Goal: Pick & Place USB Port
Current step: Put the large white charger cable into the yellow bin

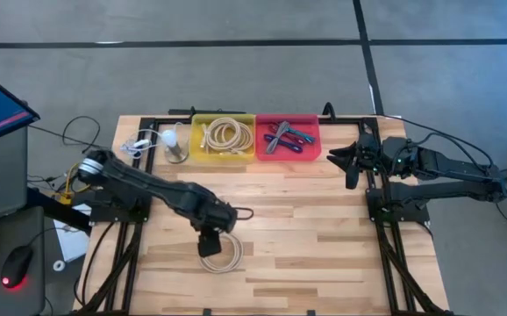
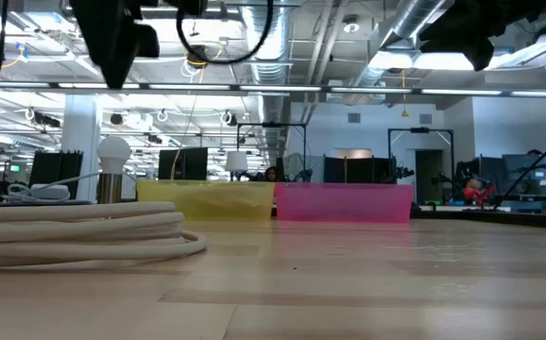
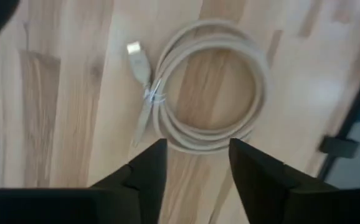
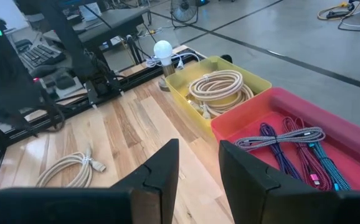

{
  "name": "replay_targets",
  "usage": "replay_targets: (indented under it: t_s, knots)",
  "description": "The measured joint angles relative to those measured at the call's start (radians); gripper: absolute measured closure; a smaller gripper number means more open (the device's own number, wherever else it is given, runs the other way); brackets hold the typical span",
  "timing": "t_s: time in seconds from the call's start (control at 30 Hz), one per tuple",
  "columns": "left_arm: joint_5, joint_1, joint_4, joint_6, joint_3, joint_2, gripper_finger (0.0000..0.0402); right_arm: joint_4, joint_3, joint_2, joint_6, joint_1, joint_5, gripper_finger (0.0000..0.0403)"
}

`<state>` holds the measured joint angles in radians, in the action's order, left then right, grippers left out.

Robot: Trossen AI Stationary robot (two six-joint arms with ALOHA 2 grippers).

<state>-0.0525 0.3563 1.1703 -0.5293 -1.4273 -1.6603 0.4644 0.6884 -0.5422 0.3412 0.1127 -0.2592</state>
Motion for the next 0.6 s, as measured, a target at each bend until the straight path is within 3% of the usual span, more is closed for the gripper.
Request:
replay_targets:
  t_s: [0.17, 0.33, 0.47, 0.6]
  knots:
    - [0.004, 0.004, 0.000, 0.002, 0.000, -0.078, 0.0199, 0.004, 0.000, 0.000, 0.000, 0.000, 0.000, 0.0296]
    - [0.107, 0.002, -0.012, 0.047, 0.000, -0.125, 0.0180, 0.009, 0.000, 0.000, 0.000, 0.000, 0.000, 0.0296]
    - [0.134, -0.015, -0.055, 0.053, 0.008, -0.154, 0.0180, 0.009, 0.000, 0.000, 0.000, 0.000, 0.000, 0.0296]
    - [0.135, -0.020, -0.200, 0.053, 0.100, -0.155, 0.0196, 0.009, 0.000, 0.000, 0.000, 0.000, 0.000, 0.0296]
